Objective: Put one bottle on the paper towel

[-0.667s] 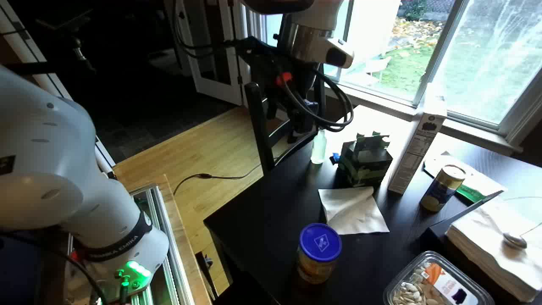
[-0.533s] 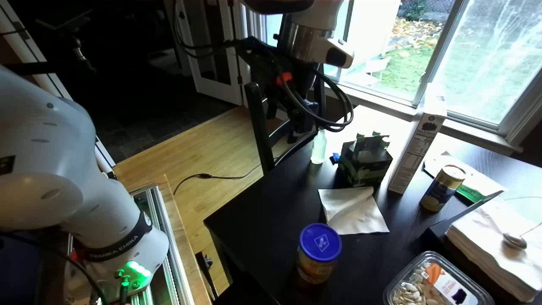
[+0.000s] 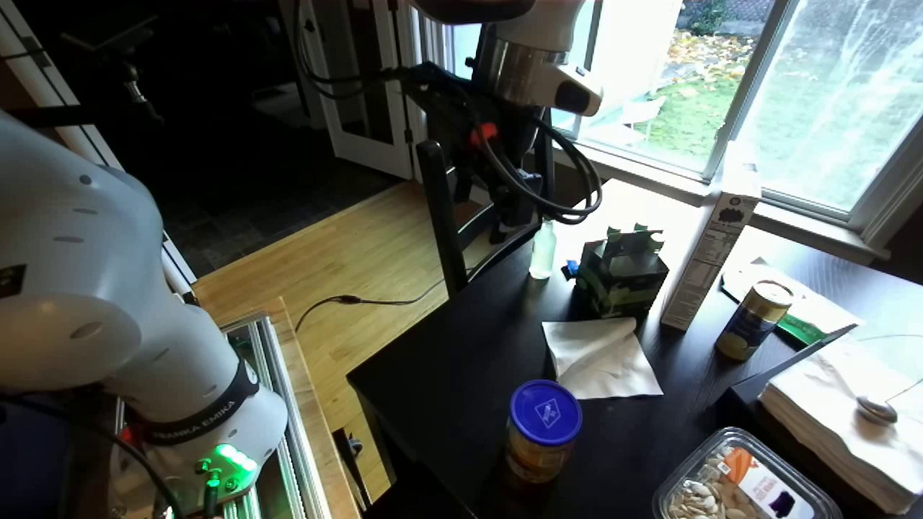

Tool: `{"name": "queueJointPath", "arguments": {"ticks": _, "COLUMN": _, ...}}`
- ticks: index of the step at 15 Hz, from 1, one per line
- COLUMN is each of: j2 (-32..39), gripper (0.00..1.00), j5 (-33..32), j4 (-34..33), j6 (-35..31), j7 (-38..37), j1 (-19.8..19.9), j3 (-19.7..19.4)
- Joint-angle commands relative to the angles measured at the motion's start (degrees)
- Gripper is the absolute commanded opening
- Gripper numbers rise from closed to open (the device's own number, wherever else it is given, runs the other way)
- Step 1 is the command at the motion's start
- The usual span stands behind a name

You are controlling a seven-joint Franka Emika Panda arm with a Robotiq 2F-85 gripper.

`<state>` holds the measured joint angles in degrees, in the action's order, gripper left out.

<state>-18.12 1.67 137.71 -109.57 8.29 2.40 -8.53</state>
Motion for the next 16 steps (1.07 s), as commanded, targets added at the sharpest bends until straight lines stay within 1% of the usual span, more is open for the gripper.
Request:
{"name": "queueJointPath", "arguments": {"ticks": 1, "j2": 0.05, "gripper": 1.0, "j5": 0.22, "j4": -0.07, "j6": 0.09, "j7": 0.2, "j1": 0.77, "j3": 0.71}}
{"name": "queueJointPath", "arguments": {"ticks": 7, "j2": 0.05, "gripper": 1.0, "j5": 0.22, "j4": -0.07, "j6": 0.09, "j7": 0.2, "j1": 0.77, "j3": 0.71}}
{"name": "queueJointPath", "arguments": {"ticks": 10, "j2": 4.98, "gripper": 1.0, "j5": -0.32, "j4": -3.05, "j6": -0.29, "j7": 1.49, "j1": -0.9, "j3": 2.4}}
{"name": "queueJointPath", "arguments": {"ticks": 11, "j2": 7.1, "gripper": 1.0, "j5": -1.17, "j4": -3.89, "j6": -1.0, "j7": 1.28, "j1": -1.48, "j3": 3.49}}
{"name": "queueJointPath", "arguments": {"ticks": 14, "j2": 12.01, "gripper": 1.0, "j5": -4.74, "j4": -6.51, "j6": -6.61, "j7": -0.14, "j1": -2.63, "j3": 7.0}}
{"name": "queueJointPath", "arguments": {"ticks": 15, "j2": 13.56, "gripper": 1.0, "j5": -6.52, "j4": -7.71, "j6": -8.94, "j7": -0.62, "j1": -2.76, "j3": 7.82}}
{"name": "queueJointPath", "arguments": {"ticks": 16, "j2": 15.11, "gripper": 1.0, "j5": -7.31, "j4": -9.18, "j6": -9.9, "j7": -0.48, "j1": -2.87, "j3": 8.28}}
